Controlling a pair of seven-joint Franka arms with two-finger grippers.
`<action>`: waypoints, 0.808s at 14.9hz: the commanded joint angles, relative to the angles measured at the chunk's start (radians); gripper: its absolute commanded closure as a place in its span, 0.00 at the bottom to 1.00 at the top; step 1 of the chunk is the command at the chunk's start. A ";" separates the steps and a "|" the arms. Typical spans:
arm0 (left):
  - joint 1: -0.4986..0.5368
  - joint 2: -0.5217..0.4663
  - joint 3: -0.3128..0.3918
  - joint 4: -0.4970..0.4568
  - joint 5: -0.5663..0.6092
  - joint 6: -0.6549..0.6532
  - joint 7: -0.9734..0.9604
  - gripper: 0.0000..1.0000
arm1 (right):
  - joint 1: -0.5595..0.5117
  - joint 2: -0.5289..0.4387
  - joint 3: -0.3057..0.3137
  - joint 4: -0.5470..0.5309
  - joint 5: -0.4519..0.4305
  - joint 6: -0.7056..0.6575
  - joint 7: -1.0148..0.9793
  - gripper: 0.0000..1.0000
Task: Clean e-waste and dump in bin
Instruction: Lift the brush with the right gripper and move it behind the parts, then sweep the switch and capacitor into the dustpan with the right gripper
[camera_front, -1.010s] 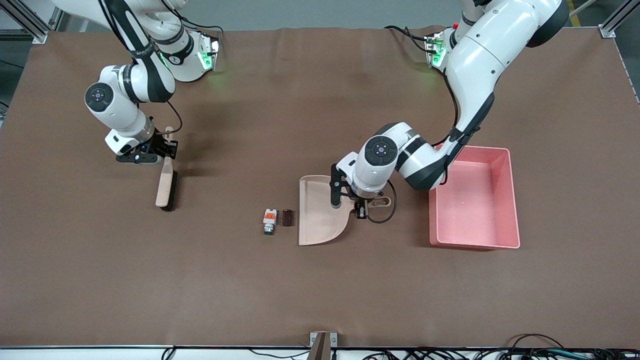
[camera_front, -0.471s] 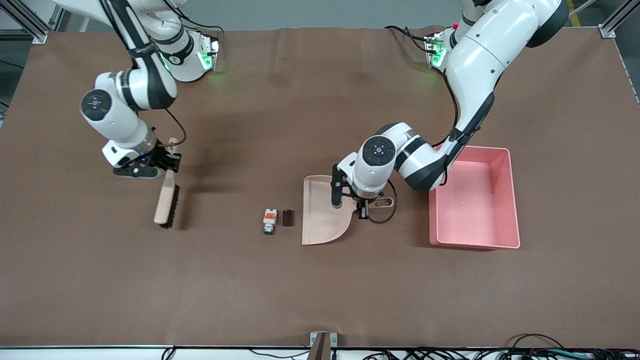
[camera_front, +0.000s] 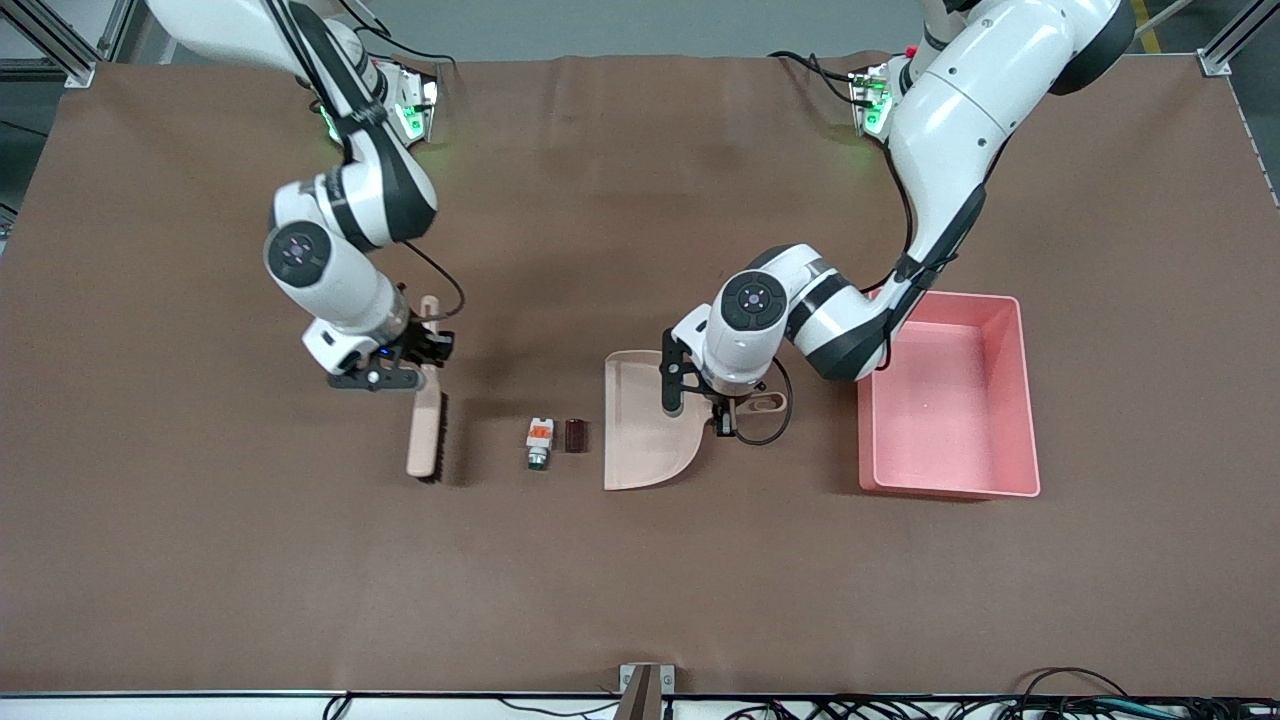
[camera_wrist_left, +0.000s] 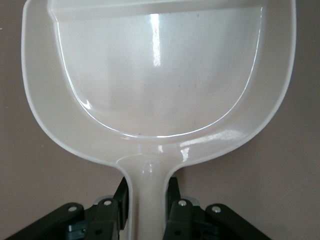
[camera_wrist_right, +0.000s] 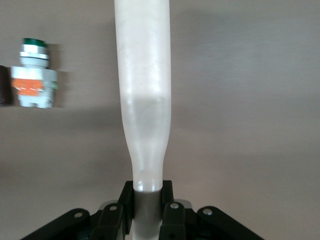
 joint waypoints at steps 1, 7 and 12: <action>-0.041 0.030 0.019 0.052 0.016 -0.018 -0.016 0.81 | 0.062 0.138 -0.009 0.147 0.075 -0.013 0.005 1.00; -0.059 0.055 0.021 0.081 0.016 -0.018 -0.016 0.82 | 0.122 0.192 -0.009 0.187 0.073 -0.009 0.076 1.00; -0.077 0.068 0.022 0.104 0.015 -0.018 -0.020 0.82 | 0.165 0.199 -0.007 0.187 0.076 -0.013 0.114 1.00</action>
